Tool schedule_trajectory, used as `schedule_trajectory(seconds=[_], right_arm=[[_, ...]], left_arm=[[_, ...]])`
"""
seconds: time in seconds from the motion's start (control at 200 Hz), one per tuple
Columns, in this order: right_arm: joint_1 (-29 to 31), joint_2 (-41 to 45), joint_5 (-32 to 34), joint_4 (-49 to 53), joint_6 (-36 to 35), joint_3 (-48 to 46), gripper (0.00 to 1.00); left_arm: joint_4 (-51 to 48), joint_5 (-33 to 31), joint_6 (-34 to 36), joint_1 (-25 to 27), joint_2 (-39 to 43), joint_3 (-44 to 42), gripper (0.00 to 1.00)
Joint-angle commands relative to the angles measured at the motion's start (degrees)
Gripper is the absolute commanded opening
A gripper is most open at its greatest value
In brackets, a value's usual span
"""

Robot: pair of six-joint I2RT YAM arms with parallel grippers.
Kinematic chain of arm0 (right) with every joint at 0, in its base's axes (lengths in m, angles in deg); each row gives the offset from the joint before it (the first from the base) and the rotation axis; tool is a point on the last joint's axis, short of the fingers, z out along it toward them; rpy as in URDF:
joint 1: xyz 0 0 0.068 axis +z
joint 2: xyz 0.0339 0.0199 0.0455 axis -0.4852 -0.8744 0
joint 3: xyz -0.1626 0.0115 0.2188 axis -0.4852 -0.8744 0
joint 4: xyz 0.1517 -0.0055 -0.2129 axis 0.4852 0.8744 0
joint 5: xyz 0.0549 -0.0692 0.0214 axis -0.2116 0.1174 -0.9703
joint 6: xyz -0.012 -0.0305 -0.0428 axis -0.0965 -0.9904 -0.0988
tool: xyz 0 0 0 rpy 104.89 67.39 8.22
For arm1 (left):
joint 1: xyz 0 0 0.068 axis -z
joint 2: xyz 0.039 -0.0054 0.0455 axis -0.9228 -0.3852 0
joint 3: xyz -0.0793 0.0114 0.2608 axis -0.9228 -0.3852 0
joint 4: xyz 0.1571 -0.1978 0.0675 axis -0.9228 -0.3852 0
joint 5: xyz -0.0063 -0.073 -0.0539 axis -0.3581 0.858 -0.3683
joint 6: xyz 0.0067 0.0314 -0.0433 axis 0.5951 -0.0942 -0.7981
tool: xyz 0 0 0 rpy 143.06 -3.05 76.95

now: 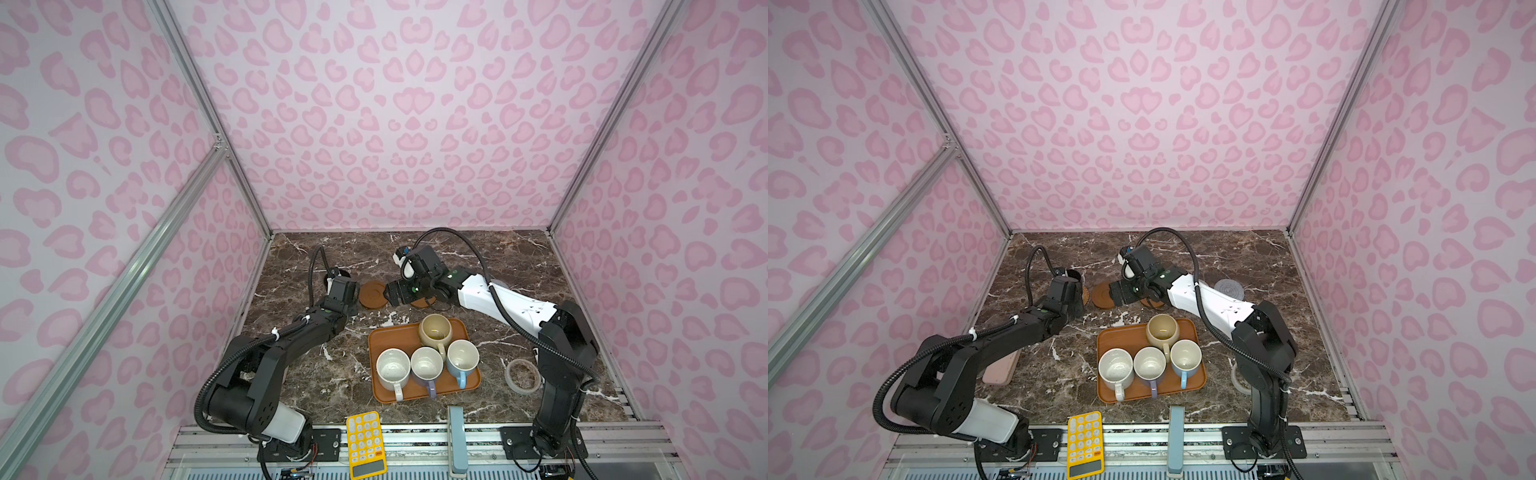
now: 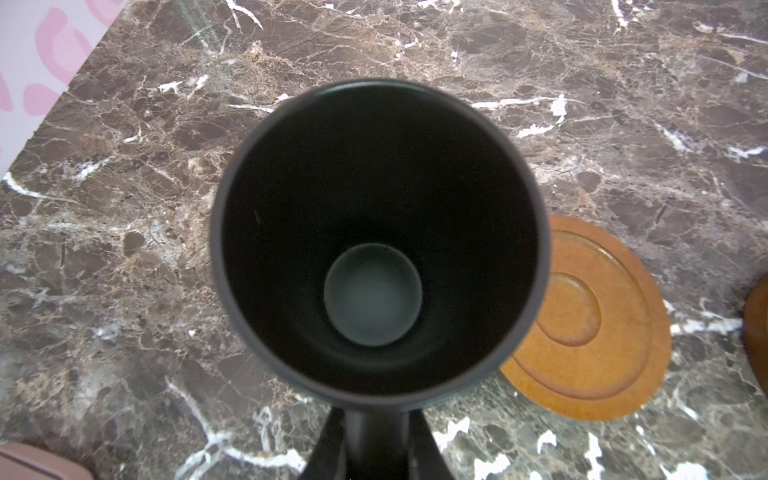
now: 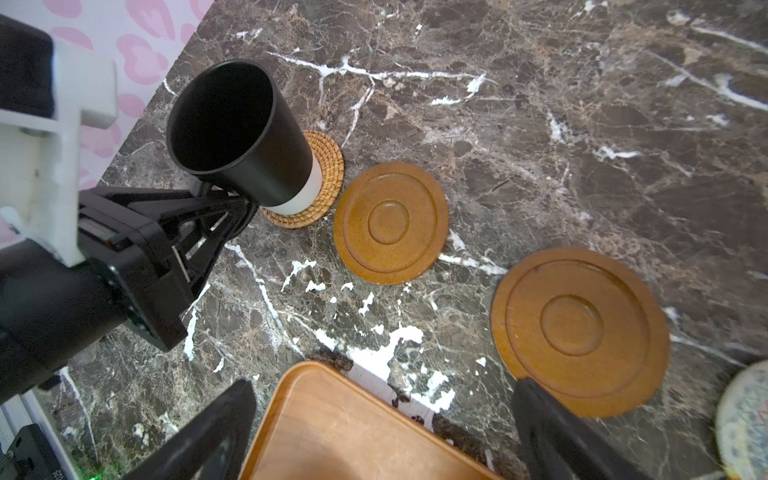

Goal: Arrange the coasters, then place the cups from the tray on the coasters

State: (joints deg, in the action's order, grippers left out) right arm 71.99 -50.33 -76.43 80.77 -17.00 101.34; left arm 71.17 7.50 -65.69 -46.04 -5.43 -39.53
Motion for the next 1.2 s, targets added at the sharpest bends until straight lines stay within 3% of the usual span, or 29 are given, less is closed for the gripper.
schedule_trajectory(seconds=[0.0, 0.09, 0.15, 0.29, 0.38, 0.535, 0.685, 0.93, 1.195], right_arm=[[0.0, 0.8, 0.7, -0.3, -0.5, -2.3, 0.98], [0.0, 1.3, 0.5, -0.5, -0.3, -2.8, 0.98], [0.0, 1.4, 0.3, -0.4, -0.2, -3.0, 0.98], [0.0, 1.9, 0.7, 0.2, -0.4, -3.0, 0.98], [0.0, 2.6, 1.2, 0.9, -0.4, -3.0, 0.98], [0.0, 5.2, 2.2, 1.6, -0.1, -4.7, 0.98], [0.3, 10.2, 4.8, 3.6, 1.3, -8.4, 0.99], [0.9, 22.4, 11.2, 11.2, 5.9, -16.7, 0.99], [1.0, 32.3, 15.5, 17.1, 10.7, -23.0, 0.98]], left_arm=[[3.9, -1.8, -0.5, -0.2, -0.3, -0.7, 0.03], [3.8, -1.3, -0.7, -0.2, -0.4, -0.7, 0.09], [3.9, -1.0, -1.0, -0.1, -0.3, -1.2, 0.19], [4.7, -0.8, -1.6, -0.1, 0.3, -2.1, 0.60], [4.1, -0.8, -1.5, -0.2, 0.7, -1.9, 0.70], [2.8, -0.4, -2.1, -0.2, 3.0, -1.9, 0.75], [-1.6, -0.3, -3.4, -0.1, 9.1, -2.2, 0.99], [-12.6, 2.2, -8.4, 0.6, 26.6, -1.6, 0.97], [-18.9, 4.0, -10.4, 9.8, 34.3, 1.2, 0.97]])
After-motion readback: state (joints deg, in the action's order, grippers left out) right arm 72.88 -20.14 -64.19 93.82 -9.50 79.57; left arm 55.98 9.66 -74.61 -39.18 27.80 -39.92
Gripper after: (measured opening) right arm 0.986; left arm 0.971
